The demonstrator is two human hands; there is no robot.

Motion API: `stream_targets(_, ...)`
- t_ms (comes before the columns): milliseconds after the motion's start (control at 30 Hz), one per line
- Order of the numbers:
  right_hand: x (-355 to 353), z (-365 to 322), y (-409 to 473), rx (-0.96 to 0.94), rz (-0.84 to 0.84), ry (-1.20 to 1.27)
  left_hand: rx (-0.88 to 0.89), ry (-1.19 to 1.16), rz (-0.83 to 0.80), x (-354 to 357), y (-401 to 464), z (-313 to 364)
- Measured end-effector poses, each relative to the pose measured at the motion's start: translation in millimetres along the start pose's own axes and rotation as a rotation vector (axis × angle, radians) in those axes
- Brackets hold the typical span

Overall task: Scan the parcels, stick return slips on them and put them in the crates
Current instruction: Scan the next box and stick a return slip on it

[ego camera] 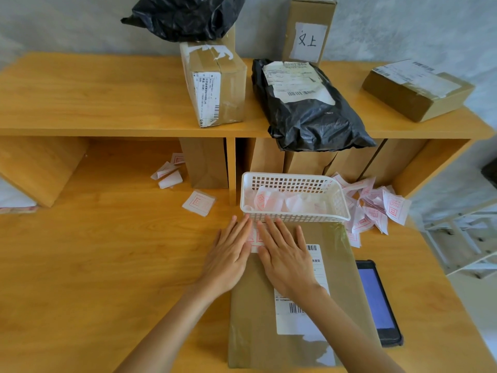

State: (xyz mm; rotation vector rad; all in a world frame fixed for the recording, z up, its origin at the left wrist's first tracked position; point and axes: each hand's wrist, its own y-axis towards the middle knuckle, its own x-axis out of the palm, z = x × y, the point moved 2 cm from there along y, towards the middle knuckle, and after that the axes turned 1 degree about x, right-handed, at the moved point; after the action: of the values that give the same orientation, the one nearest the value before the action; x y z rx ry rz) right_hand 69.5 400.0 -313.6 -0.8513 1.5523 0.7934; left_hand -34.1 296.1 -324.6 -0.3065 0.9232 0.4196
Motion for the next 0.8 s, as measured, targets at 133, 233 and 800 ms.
stream_targets(133, -6.1, 24.5, -4.4, 0.082, -0.059, 0.000, -0.044, 0.039, -0.010, -5.5, -4.7, -13.4)
stream_targets(233, -9.7, 36.5, -8.3, 0.129, -0.111, 0.024, -0.078, 0.036, -0.044, -8.2, -7.7, -20.8)
stream_targets(800, -11.2, 25.3, -16.7, 0.128, -0.105, 0.063, -0.112, 0.020, -0.002, -2.7, -19.0, 3.7)
